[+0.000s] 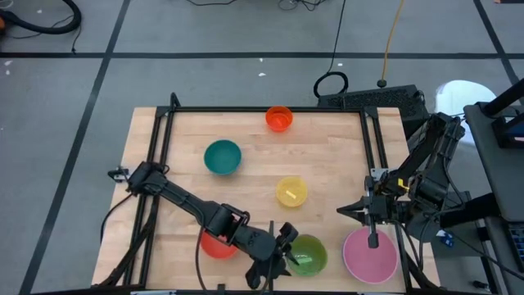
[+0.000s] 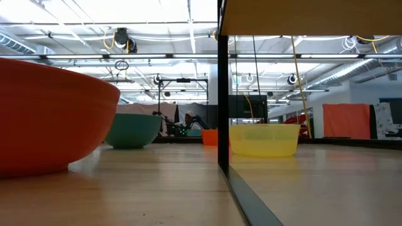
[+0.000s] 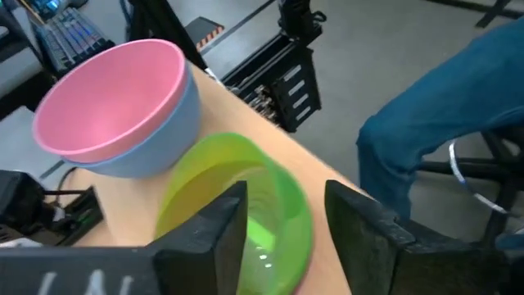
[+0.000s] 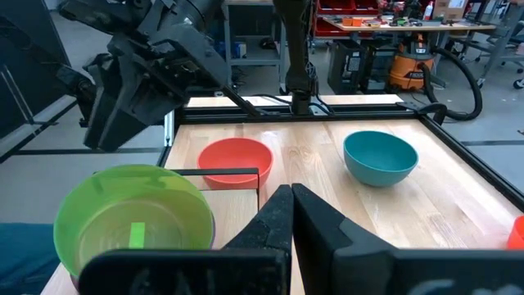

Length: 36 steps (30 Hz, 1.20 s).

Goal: Place and stack bowls onto a shelf
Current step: Stack the light green bowl on top of the purple bowl on the shelf, then stack the green bowl on top of the pink bowl on the shelf

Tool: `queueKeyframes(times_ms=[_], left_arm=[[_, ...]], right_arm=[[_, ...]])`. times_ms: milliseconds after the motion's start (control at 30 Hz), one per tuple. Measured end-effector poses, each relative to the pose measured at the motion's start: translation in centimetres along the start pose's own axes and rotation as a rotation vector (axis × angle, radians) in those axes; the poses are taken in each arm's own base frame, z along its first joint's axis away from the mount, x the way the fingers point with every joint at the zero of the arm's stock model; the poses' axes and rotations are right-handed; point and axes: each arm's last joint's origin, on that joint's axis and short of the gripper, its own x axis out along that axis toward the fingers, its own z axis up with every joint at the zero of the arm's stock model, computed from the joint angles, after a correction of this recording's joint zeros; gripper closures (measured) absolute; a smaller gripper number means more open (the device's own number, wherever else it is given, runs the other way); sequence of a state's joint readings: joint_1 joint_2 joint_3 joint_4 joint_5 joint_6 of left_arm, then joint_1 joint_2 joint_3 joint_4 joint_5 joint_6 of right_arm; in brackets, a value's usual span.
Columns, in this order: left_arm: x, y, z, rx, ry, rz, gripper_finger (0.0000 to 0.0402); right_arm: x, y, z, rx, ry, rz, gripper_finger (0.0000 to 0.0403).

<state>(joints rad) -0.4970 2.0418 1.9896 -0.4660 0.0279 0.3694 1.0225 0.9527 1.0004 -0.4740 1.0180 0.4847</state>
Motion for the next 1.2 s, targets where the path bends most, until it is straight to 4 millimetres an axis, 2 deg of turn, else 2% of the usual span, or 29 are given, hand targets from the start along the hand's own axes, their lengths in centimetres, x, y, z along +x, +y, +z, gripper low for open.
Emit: queueKeyframes(times_ms=[267, 467, 667, 833, 1033, 1200], left_arm=[[1.8, -0.4, -0.8, -0.079, 0.007, -0.002, 0.0344], [2.7, -0.5, -1.4, -0.087, 0.019, -0.007, 0.0389], [2.5, -0.4, -1.2, -0.099, 0.008, -0.010, 0.0393], [0.9, 0.2, -0.5, -0.154, 0.005, 0.019, 0.0384], [-0.5, 0.7, -1.2, -0.241, 0.129, 0.067, 0.0397], [-2.2, 1.1, -1.7, -0.286, 0.237, 0.147, 0.0391]], right_arm=[[0.0, 0.0, 0.0, -0.001, 0.000, 0.000, 0.0403], [0.0, 0.0, 0.0, 0.000, 0.000, 0.000, 0.0403], [0.0, 0.1, 0.0, 0.006, -0.003, 0.001, 0.0403], [0.4, 0.5, 0.2, 0.027, -0.018, 0.002, 0.0403], [1.8, 0.8, 0.3, 0.054, -0.032, -0.047, 0.0403], [4.0, 0.7, 0.6, 0.064, -0.054, -0.131, 0.0403]])
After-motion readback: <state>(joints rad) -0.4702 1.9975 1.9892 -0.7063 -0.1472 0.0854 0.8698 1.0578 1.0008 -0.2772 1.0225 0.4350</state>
